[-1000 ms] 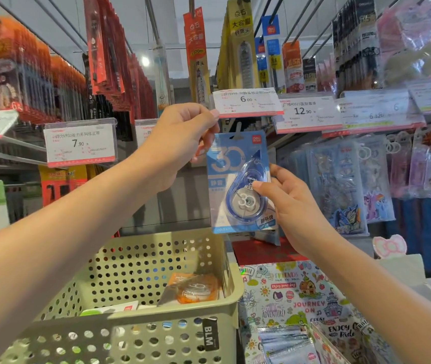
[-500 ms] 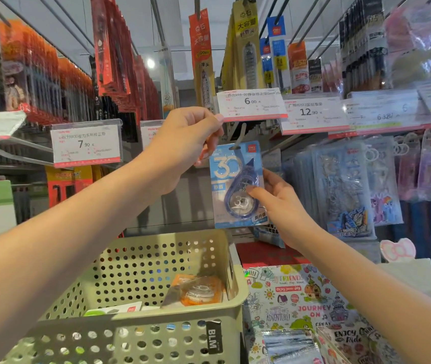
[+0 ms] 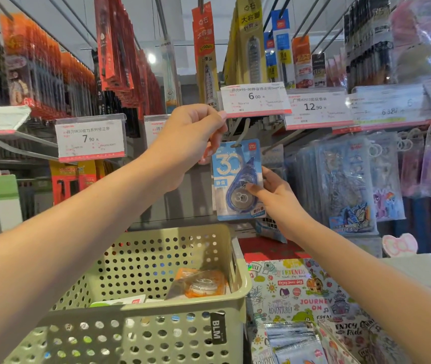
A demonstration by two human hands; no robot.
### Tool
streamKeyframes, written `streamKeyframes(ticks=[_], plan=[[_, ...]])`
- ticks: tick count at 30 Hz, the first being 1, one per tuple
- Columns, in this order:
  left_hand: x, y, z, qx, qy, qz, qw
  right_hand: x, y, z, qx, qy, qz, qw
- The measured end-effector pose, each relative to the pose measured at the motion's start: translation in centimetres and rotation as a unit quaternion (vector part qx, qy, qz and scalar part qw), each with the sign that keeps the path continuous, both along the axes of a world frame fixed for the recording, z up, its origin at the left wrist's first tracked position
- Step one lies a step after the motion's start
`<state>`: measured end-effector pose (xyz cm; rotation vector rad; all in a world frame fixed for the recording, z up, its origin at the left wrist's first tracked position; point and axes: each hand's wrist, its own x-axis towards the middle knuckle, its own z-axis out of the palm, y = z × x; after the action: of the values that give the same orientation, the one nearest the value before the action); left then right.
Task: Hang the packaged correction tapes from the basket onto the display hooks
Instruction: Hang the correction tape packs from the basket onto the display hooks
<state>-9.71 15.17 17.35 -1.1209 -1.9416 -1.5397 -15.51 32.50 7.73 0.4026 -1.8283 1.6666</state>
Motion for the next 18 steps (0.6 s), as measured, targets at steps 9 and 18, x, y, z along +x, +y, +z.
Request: streamKeyframes(ticks=[9,18], plan=[[0.3,-0.8,-0.9,-0.063,-0.016,0.035,0.997,0.9,-0.3,-0.5,0.074,0.056,-0.165,0.982],[-0.9,-3.4,-3.2,-0.209,-0.066,0.097,0.971,5.3,-3.2,1.3,0.292,0.112,-0.053,0.948]])
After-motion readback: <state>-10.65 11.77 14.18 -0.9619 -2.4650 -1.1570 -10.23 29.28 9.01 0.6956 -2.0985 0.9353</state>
